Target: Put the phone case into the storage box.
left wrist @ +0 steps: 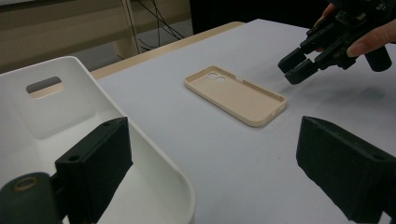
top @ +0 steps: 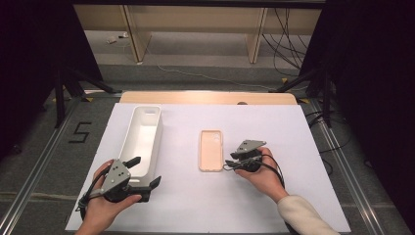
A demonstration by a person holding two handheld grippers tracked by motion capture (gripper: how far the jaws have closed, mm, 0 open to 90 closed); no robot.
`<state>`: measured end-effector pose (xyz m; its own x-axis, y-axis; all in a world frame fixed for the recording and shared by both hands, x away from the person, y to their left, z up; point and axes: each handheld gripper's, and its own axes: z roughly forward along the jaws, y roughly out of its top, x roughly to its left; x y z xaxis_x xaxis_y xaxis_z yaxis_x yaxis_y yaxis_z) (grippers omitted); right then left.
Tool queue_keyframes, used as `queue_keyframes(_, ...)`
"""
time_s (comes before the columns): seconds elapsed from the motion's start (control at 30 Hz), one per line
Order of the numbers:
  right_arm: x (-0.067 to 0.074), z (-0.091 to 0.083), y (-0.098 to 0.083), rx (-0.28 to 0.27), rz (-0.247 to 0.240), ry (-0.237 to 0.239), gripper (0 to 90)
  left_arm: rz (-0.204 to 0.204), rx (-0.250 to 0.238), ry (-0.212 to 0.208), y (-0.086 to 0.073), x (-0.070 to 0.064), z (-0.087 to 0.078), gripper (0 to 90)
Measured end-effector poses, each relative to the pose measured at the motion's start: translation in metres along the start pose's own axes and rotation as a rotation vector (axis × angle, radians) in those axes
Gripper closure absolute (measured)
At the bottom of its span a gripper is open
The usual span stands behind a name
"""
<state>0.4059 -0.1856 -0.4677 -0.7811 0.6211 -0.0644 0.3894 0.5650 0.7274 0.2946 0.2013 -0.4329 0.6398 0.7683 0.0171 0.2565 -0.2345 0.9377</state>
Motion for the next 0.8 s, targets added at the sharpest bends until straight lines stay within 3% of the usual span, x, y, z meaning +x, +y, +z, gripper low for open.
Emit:
queue_keyframes(0.2,-0.007,-0.013,-0.001,-0.053,0.000,0.016,44.5,-0.005,0.002,-0.013,0.000,0.000,-0.001,9.8)
queue_keyframes(0.37,-0.011,-0.015,0.003,-0.046,-0.048,0.031,33.6,-0.003,0.002,-0.011,-0.001,0.000,-0.003,9.5)
queue_keyframes(0.53,-0.001,-0.013,0.014,-0.001,-0.134,0.044,29.8,-0.004,0.002,-0.009,-0.001,0.001,-0.003,9.5)
queue_keyframes(0.6,0.007,-0.008,0.019,0.057,-0.202,0.036,28.9,-0.003,0.006,-0.010,-0.001,0.000,-0.003,9.5)
queue_keyframes(0.63,0.007,-0.008,0.019,0.057,-0.202,0.036,28.9,-0.001,0.008,-0.009,-0.001,0.000,-0.002,9.5)
queue_keyframes(0.8,0.021,0.006,0.027,0.142,-0.307,0.035,28.4,0.001,0.008,-0.011,-0.001,0.001,-0.001,9.6)
